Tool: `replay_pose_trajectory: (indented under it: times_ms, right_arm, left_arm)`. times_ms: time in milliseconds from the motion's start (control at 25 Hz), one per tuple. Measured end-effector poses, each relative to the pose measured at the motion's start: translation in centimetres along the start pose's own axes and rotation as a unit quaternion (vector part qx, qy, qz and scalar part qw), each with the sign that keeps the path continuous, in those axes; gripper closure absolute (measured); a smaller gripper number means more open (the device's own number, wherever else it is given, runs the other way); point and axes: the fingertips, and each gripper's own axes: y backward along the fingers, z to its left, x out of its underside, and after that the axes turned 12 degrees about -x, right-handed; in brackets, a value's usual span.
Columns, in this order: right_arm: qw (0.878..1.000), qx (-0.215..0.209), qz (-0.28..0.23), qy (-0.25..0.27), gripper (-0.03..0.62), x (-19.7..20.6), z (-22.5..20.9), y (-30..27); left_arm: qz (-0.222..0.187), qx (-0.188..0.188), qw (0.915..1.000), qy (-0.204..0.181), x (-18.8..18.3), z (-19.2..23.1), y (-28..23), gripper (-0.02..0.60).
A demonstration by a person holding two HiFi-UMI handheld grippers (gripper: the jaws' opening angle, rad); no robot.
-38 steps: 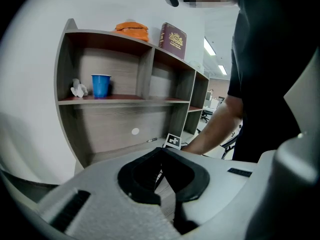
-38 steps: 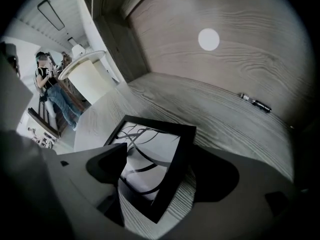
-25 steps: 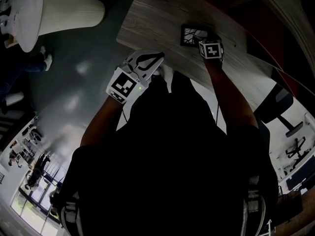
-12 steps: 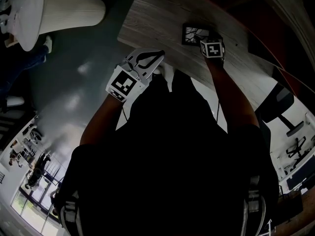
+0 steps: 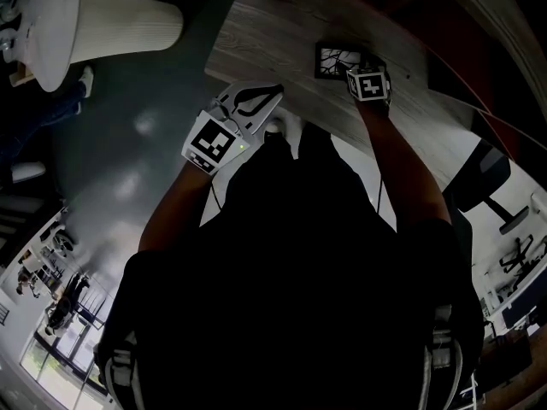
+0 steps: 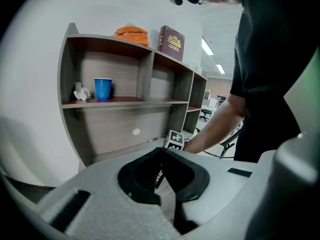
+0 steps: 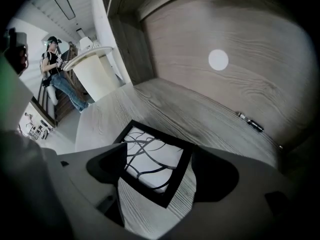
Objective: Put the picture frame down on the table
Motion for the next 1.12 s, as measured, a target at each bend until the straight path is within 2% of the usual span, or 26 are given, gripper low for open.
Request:
replay_pose_trajectory:
  times_ms: [320, 360, 440, 560, 720, 840, 1120]
  right_arm:
    - [0.999, 0.0, -0.016, 0.034, 0.215, -1.6, 2.4, 2.1]
    - [0.999, 0.0, -0.019, 0.041, 0.239, -1.9, 2.9, 2.5]
    - [0.998, -0.001, -0.03, 0.05, 0.337, -2.6, 3.8, 3.4]
    - [0.998, 0.01, -0.042, 0.053, 0.403, -3.1, 4.5, 4.9]
    - [0.997, 0.027, -0.048, 0.057, 0.467, -2.9, 5.1, 6.4]
    - [0.996, 0.048, -0.05, 0.063, 0.497, -2.7, 5.3, 7.8]
    - [0.994, 0.066, -0.076, 0.053, 0.548, -2.8, 7.3, 11.5]
  left_arm:
    - [-0.008, -0.008, 0.9999, -0.012, -0.5, 1.4, 1.4, 0.564]
    - [-0.009, -0.01, 0.9998, -0.013, -0.5, 1.6, 1.7, 0.565]
    - [-0.01, -0.012, 0.9997, -0.016, -0.6, 1.9, 2.1, 0.564]
    - [-0.014, -0.012, 0.9996, -0.019, -0.7, 1.9, 2.7, 0.565]
    - [-0.022, -0.008, 0.9994, -0.027, -1.0, 1.7, 3.7, 0.565]
    - [-0.03, 0.0, 0.9987, -0.041, -1.0, 1.7, 4.4, 0.565]
    - [-0.043, 0.015, 0.9959, -0.078, -1.1, 1.7, 5.7, 0.565]
